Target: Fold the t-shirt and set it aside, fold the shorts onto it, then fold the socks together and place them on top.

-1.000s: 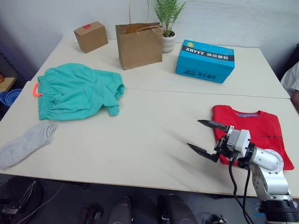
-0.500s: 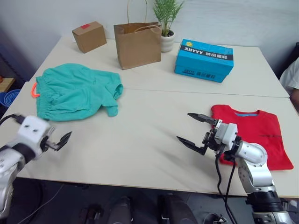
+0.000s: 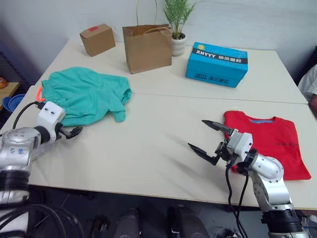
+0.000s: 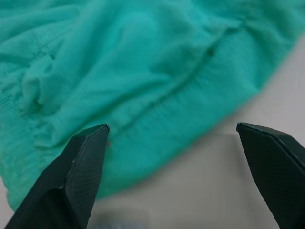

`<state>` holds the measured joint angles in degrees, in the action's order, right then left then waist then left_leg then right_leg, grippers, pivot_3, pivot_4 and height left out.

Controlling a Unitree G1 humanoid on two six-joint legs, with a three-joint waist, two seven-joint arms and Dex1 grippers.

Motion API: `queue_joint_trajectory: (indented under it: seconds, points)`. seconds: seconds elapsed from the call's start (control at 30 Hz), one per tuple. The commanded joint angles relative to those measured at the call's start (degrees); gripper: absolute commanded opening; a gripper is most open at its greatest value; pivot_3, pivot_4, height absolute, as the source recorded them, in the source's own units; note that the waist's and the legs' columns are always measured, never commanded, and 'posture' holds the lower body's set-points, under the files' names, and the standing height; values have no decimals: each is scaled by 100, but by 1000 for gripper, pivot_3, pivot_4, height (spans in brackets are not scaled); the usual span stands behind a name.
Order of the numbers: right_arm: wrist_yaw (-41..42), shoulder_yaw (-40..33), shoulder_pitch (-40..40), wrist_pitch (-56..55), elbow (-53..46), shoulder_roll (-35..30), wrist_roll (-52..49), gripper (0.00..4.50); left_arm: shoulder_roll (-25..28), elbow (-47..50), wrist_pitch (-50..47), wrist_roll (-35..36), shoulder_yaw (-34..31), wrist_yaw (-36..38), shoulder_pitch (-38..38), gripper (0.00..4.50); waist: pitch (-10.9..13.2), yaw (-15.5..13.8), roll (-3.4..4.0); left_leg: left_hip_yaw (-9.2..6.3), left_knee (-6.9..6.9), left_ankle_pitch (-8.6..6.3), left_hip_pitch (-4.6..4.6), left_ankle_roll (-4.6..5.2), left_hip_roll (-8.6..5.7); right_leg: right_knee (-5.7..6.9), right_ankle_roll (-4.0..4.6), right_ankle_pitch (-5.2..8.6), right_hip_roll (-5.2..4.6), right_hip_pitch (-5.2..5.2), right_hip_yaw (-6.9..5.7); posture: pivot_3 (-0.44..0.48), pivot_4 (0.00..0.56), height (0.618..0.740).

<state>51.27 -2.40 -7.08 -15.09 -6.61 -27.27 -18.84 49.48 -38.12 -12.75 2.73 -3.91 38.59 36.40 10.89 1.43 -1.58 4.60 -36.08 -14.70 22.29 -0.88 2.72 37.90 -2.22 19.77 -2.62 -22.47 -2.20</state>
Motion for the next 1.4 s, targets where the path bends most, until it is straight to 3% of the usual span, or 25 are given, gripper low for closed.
queue_joint_trajectory:
  seconds: [0.03,0.07,0.27,0.47,0.5,0.7,0.87,0.97,1.13,1.27,1.4]
  points:
    - [-124,-71,-8,-13,-217,-55,22,4500,-33,-928,594,-308,203,143,525,4061,-1,17,-2,4,2,-1,1,1,0,-3,-1,0,-1,-1,4,0,150,740]
    - [-155,-86,0,-8,-226,-57,34,4500,-61,-1187,689,-347,242,173,684,3915,-1,28,-2,10,3,-4,0,1,1,-3,-2,0,-1,-4,8,0,150,740]
    - [-314,-129,147,18,-373,-83,88,4500,-235,-2119,1137,-437,293,321,1261,1960,0,18,-5,31,3,-7,3,-4,7,0,-5,2,9,-17,17,0,150,740]
    - [-435,-172,274,23,-469,-129,170,4500,-656,-1855,1386,165,-49,1184,1640,96,1,-11,-13,37,-9,-5,2,0,5,9,-10,-1,6,-15,25,0,150,740]
    - [-445,-179,288,24,-478,-140,174,4500,-724,-1746,1411,206,-44,1292,1702,43,1,-22,-14,35,-10,-5,3,0,4,9,-10,-1,6,-15,23,0,150,740]
    - [-509,-189,335,9,-502,-223,171,4500,-1257,-826,1229,570,66,2125,1894,43,1,-15,-15,48,-10,-1,2,-8,3,6,-11,-1,8,-16,33,0,150,740]
    - [-583,-257,272,29,-481,-292,190,4500,-2005,867,296,1055,546,2895,1497,43,1,13,-15,57,-17,8,0,-23,3,10,-16,-3,12,-15,50,0,150,740]
    - [-651,-328,222,62,-509,-363,187,4500,-2537,1597,-219,1111,972,2864,1141,43,0,14,-13,74,-16,9,-16,-25,3,16,-23,-1,17,-11,78,0,150,740]
    - [-803,-578,273,425,-773,-607,142,4500,-3367,1890,-446,1010,1511,2541,890,43,0,12,-13,79,-20,11,-19,-28,6,19,-24,-1,30,-14,95,0,150,740]
    - [-1024,-826,339,1153,-1076,-719,-152,4500,-3764,2040,-612,1003,1757,2379,764,903,0,14,-13,78,-23,10,-16,-26,4,15,-32,-6,31,-13,101,0,150,740]
    - [-1117,-910,410,1663,-1396,-749,-330,4500,-3505,2439,-581,1214,1577,2546,523,2120,0,43,-12,83,-17,14,-23,-32,9,16,-32,-6,37,-13,110,0,150,740]
